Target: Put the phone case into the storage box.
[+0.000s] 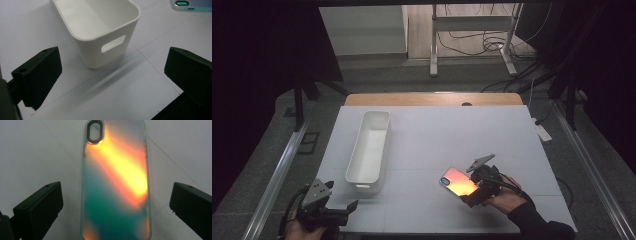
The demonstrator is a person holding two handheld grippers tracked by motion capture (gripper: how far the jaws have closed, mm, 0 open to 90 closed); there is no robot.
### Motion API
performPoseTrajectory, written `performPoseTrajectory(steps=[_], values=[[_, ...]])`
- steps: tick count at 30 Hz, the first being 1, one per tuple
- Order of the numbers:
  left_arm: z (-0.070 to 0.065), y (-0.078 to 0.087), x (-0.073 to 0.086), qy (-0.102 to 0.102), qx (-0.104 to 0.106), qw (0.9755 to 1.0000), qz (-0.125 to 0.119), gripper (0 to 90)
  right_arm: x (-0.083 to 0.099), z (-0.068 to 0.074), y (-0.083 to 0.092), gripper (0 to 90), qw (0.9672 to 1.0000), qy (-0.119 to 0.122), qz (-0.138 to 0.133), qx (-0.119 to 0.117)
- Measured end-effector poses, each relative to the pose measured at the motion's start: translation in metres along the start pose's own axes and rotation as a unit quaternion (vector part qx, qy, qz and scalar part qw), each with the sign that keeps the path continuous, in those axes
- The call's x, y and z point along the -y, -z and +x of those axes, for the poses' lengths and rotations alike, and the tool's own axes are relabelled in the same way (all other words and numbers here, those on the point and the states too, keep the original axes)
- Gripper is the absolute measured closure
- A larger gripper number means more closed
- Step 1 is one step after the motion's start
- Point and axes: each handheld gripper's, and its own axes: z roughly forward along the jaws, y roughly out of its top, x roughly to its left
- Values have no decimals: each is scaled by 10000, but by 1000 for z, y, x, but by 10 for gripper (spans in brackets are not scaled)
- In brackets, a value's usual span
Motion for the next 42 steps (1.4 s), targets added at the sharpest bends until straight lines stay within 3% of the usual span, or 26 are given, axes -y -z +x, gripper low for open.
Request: performPoseTrajectory(steps=[7,16,22,36,42], values=[[0,0,0,-2,-6,10000,6,19,-5,2,-7,0,9999,71,82,35],[0,0,0,-7,-4,10000,7,19,0,2,-20,0,9995,117,246,133],[0,0,0,-9,-3,10000,1,19,4,4,-29,0,9986,272,394,239],[0,0,0,-26,5,10000,11,19,4,2,-29,0,9987,265,405,182],[0,0,0,-14,-3,10000,7,18,4,2,-22,160,9987,327,364,144]])
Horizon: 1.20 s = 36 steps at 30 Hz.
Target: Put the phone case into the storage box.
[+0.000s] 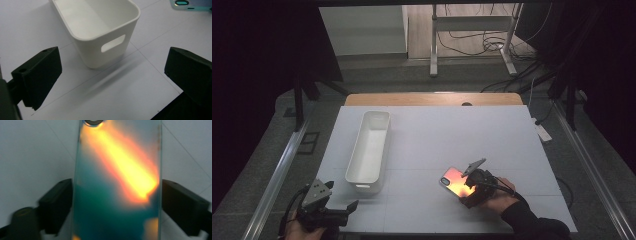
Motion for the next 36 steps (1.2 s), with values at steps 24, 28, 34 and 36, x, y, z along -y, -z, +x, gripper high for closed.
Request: performPoseTrajectory(steps=[24,28,34,36], values=[[2,2,1,55,147,9999,-65,0,-3,-1,10,166,9995,-89,-290,-49],[4,3,2,127,206,9996,-129,0,-3,-1,16,165,9988,-122,-474,-96],[4,4,2,119,204,9996,-153,0,-2,-3,24,165,9973,-149,-706,-150],[4,3,2,104,178,9997,-142,0,-1,-4,27,165,9966,-173,-781,-196]])
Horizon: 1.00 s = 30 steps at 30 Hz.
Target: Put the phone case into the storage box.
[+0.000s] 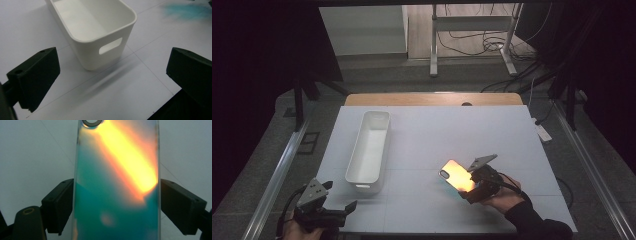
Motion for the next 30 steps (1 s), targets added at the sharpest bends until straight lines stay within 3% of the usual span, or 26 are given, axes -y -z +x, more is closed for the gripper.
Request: performPoseTrajectory(steps=[9,19,30], values=[[-2,4,-4,1,21,9998,-189,0,0,-6,14,165,9992,-128,-373,-56],[-8,2,-15,22,303,9990,-332,0,1,-11,26,165,9975,-256,-648,-93],[-15,-3,-27,-120,498,9974,-503,0,2,-16,37,165,9953,-347,-889,-136]])
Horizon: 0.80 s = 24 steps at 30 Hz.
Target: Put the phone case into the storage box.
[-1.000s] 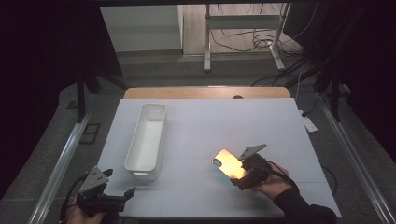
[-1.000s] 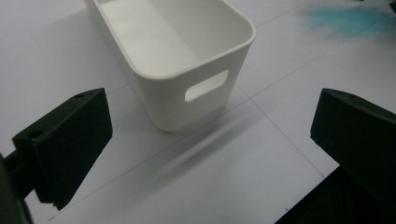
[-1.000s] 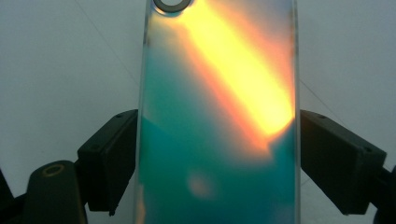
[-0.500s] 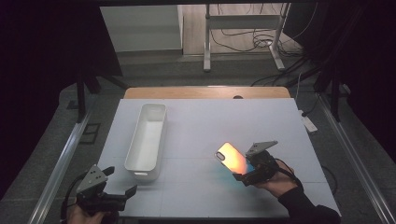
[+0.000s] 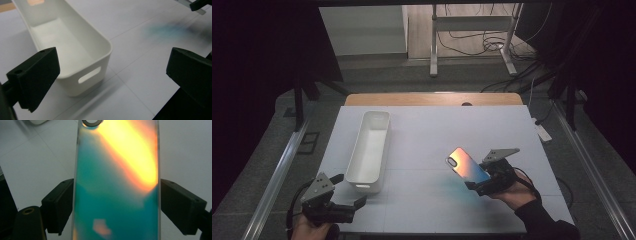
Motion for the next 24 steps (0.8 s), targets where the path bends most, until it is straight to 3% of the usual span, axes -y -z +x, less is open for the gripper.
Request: performPoseTrajectory(steps=[5,10,24], values=[[-7,-9,-10,-145,110,9998,13,0,0,-2,5,166,9999,-16,-113,-45],[-10,-14,-17,-165,201,9997,-17,0,-1,-1,8,165,9998,-10,-171,-70],[-15,-36,-39,-342,794,9962,-128,0,-4,0,16,165,9990,63,-415,-145]])
